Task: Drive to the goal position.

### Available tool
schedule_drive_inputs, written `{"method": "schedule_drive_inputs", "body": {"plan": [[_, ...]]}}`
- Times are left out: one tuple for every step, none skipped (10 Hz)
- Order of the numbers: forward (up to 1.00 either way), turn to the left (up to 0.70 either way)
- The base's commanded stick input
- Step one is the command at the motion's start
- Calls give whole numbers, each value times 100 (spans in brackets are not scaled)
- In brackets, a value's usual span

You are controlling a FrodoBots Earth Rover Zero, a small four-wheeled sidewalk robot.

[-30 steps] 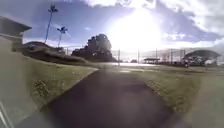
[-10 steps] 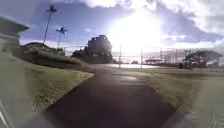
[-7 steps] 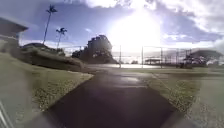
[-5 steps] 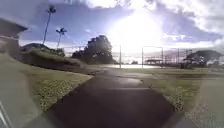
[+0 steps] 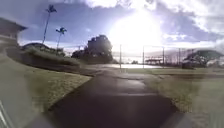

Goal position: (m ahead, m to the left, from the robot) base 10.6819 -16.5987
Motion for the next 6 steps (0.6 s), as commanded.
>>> {"method": "schedule_drive_inputs", "body": {"plan": [[70,0],[70,0],[70,0],[70,0],[70,0],[70,0]]}}
